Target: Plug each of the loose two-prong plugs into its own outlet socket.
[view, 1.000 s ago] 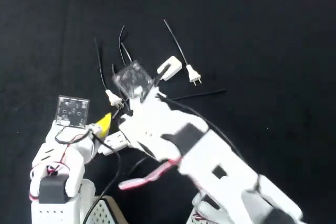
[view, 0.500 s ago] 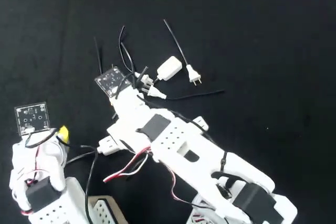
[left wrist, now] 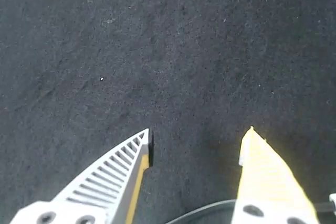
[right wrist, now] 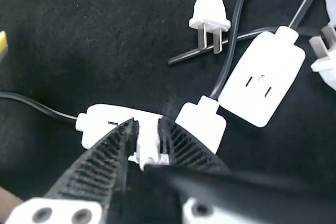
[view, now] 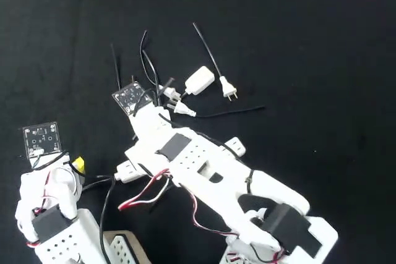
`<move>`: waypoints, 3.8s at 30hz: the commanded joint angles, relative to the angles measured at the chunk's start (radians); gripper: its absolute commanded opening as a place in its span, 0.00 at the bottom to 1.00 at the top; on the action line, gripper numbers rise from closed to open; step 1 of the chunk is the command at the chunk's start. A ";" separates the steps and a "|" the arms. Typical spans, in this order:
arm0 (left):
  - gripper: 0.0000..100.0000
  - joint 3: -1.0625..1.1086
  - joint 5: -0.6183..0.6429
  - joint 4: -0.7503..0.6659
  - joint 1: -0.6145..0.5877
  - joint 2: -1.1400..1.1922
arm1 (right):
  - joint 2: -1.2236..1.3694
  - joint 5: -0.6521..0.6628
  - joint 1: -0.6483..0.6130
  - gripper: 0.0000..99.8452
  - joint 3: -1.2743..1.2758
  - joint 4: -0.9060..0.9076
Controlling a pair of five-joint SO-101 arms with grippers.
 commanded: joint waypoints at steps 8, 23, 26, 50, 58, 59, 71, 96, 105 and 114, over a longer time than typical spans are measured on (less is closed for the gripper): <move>0.28 0.002 -0.005 -0.018 -0.002 -0.006 | 0.059 -0.011 -0.011 0.01 -0.097 0.107; 0.28 0.010 -0.005 -0.020 -0.005 -0.006 | 0.010 -0.140 -0.026 0.01 -0.041 0.086; 0.28 0.010 -0.005 -0.020 -0.005 -0.006 | 0.070 -0.198 -0.026 0.01 -0.044 0.055; 0.28 0.010 -0.074 -0.009 0.051 -0.006 | 0.206 -0.201 -0.094 0.22 -0.188 0.170; 0.28 -0.022 -0.083 -0.008 0.191 -0.006 | 0.125 -0.193 -0.091 0.26 -0.291 0.361; 0.28 -0.027 -0.106 -0.008 0.211 -0.006 | 0.082 -0.180 -0.084 0.26 -0.291 0.385; 0.28 -0.102 -0.155 0.089 0.265 -0.005 | -0.642 0.041 0.005 0.26 -0.196 0.697; 0.33 -0.292 -0.381 -0.330 0.734 0.910 | -0.653 0.374 0.626 0.26 -0.450 0.941; 0.25 -0.401 -0.516 -0.379 0.733 1.264 | -0.653 0.374 0.621 0.26 -0.444 0.941; 0.02 -0.390 -0.457 -0.370 0.740 1.174 | -0.653 0.374 0.624 0.25 -0.444 0.941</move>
